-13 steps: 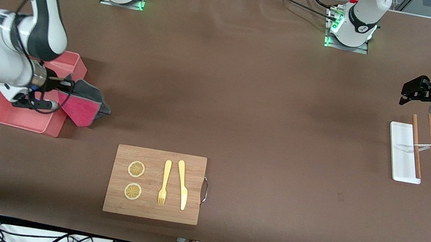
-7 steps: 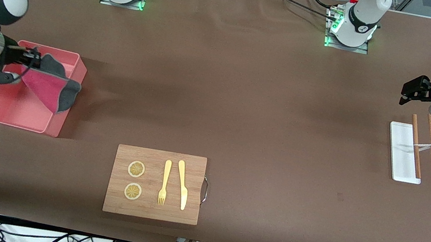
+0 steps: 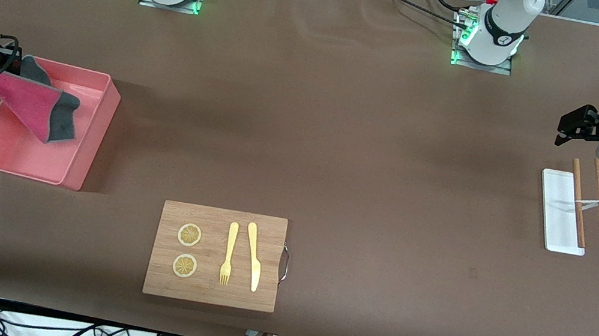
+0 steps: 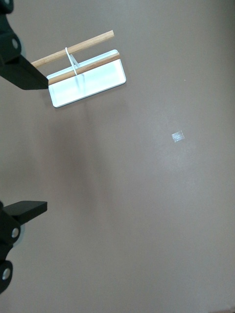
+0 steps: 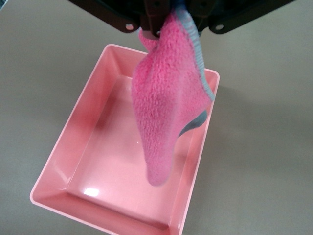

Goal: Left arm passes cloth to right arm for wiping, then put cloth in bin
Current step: 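Carry the cloth with the right gripper over the pink bin, then open the right gripper to drop the cloth into the bin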

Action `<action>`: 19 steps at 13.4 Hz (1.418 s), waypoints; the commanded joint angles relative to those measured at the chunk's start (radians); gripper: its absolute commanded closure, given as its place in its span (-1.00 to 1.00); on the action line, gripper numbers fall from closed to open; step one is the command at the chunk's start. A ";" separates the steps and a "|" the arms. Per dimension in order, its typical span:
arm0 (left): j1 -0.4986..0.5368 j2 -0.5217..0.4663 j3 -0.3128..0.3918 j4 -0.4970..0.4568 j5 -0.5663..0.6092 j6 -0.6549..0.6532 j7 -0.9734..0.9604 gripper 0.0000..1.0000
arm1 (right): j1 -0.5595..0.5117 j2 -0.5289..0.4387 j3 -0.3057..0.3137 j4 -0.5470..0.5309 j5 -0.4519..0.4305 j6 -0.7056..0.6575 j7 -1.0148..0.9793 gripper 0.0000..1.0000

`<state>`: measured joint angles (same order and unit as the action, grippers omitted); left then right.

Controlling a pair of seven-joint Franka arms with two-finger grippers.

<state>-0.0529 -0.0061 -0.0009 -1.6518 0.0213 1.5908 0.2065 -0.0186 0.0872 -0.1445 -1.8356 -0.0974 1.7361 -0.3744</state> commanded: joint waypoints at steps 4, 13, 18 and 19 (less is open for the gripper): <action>-0.004 -0.008 0.002 -0.005 0.009 0.005 0.014 -1.00 | -0.015 0.000 0.014 -0.017 -0.016 0.005 -0.009 0.53; -0.004 -0.008 -0.001 -0.005 0.009 0.005 0.014 -1.00 | -0.017 -0.046 0.023 0.002 0.051 0.053 -0.005 -1.00; -0.004 -0.008 -0.001 -0.005 0.009 0.005 0.014 -1.00 | -0.017 -0.066 0.134 0.114 0.054 -0.125 0.227 -1.00; -0.004 -0.008 -0.001 -0.005 0.009 0.005 0.014 -1.00 | -0.015 -0.081 0.147 0.119 0.062 -0.145 0.259 -1.00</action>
<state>-0.0535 -0.0061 -0.0022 -1.6518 0.0213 1.5908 0.2065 -0.0235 0.0343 -0.0240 -1.7395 -0.0550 1.6461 -0.1738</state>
